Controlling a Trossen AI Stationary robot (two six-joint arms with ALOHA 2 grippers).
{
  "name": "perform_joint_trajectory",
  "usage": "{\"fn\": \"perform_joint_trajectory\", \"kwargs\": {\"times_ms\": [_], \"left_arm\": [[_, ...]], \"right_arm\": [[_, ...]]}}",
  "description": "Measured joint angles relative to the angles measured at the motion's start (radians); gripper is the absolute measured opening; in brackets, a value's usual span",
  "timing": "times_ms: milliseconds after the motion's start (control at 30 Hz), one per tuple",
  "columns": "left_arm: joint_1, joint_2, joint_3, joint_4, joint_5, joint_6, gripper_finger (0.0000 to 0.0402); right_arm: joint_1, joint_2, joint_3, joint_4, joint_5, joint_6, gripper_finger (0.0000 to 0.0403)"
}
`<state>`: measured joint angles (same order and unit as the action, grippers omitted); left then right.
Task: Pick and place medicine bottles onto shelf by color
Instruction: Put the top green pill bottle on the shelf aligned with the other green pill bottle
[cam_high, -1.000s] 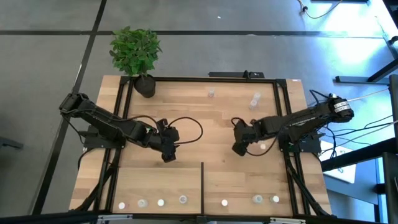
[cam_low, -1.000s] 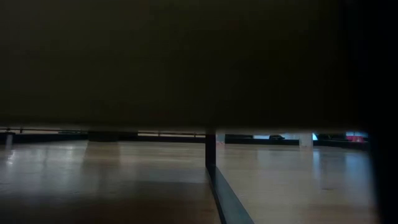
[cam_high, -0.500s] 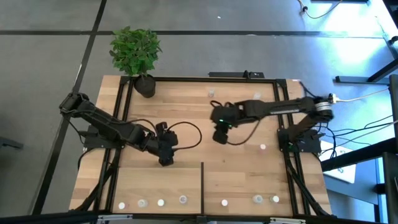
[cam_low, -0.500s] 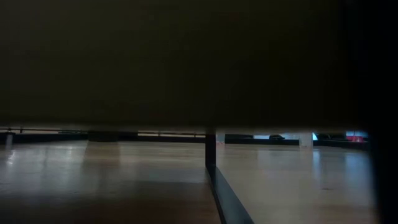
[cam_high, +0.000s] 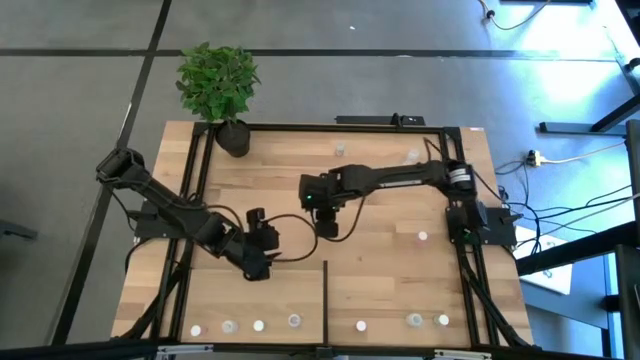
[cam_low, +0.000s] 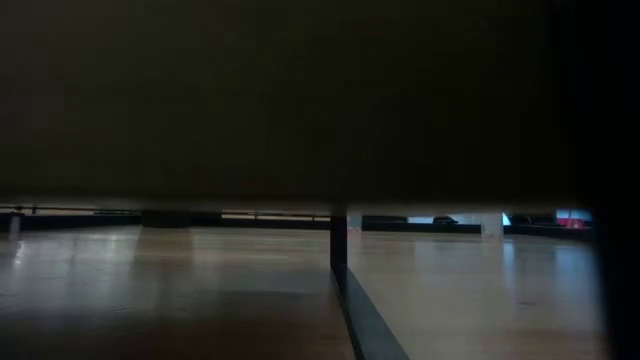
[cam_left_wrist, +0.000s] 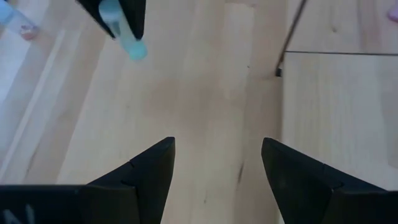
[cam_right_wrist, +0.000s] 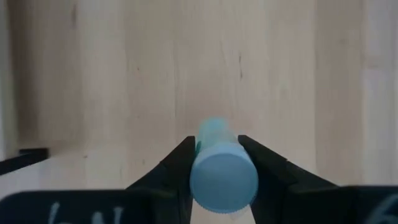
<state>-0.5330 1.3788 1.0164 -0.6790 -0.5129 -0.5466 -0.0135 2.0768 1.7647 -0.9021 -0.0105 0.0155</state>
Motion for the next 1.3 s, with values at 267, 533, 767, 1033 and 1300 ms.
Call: {"fn": "perform_joint_trajectory", "kwargs": {"times_ms": [267, 533, 767, 1033, 1300], "left_arm": [[-0.039, 0.000, 0.000, -0.021, -0.007, -0.028, 0.0234], [-0.039, 0.000, 0.000, -0.021, -0.008, -0.028, 0.0234], [-0.039, 0.000, 0.000, -0.021, -0.009, -0.028, 0.0234], [-0.039, 0.000, 0.000, -0.021, -0.010, -0.028, 0.0234], [-0.039, 0.000, 0.000, -0.021, -0.010, -0.028, 0.0234]], "right_arm": [[-0.002, 0.092, -0.002, 0.009, 0.000, -0.002, 0.0116], [-0.002, 0.133, -0.003, 0.018, 0.000, -0.003, 0.0117], [-0.003, 0.134, -0.003, 0.023, -0.001, -0.049, 0.0118], [-0.004, 0.134, -0.003, 0.077, 0.015, -0.021, 0.0118], [-0.004, 0.134, -0.003, 0.080, 0.016, -0.020, 0.0118]]}}
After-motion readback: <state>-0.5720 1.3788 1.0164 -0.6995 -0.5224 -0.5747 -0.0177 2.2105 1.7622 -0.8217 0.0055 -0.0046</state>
